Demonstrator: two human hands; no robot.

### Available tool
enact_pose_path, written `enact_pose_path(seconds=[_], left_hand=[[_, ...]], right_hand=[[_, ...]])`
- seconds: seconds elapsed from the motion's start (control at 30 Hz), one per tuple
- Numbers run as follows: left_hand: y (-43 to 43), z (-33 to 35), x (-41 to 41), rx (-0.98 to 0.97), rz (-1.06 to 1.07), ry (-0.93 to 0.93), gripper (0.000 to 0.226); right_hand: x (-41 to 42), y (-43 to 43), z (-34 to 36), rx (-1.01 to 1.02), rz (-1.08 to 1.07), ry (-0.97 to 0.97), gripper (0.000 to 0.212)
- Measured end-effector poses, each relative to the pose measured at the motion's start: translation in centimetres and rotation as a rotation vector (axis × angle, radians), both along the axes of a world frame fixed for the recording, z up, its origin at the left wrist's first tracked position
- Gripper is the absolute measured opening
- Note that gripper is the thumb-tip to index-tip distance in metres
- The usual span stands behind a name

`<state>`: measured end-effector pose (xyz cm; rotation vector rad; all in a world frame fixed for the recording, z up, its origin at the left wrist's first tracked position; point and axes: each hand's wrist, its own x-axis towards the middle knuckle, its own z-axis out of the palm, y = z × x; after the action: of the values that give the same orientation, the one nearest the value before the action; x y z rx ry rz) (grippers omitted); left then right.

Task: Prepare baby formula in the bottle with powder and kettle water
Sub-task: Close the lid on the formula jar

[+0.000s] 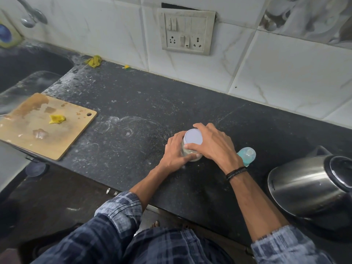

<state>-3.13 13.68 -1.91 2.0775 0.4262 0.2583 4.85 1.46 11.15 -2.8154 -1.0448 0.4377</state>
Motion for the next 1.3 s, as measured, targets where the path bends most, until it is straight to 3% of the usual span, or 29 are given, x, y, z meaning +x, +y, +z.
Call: enact_pose_path(seconds=[0.4,0.93,1.13,1.3], left_hand=[[0.0,0.2,0.1,-0.021,0.011,-0.004,0.098],[0.1,0.0,0.0,-0.054,0.012,0.006,0.091],[0.1,0.3,0.0,-0.042,0.002,0.011,0.092],[0.2,0.0,0.0,-0.034,0.012,-0.003,0.092]], right_hand=[[0.7,-0.4,0.0,-0.036,0.075,0.036,0.098],[0.6,0.1,0.3,0.004,0.119,-0.023,0.085],[0.6,0.0,0.6,0.053,0.001,-0.127,0.082],[0.6,0.3,0.6,0.027,0.060,-0.056,0.076]])
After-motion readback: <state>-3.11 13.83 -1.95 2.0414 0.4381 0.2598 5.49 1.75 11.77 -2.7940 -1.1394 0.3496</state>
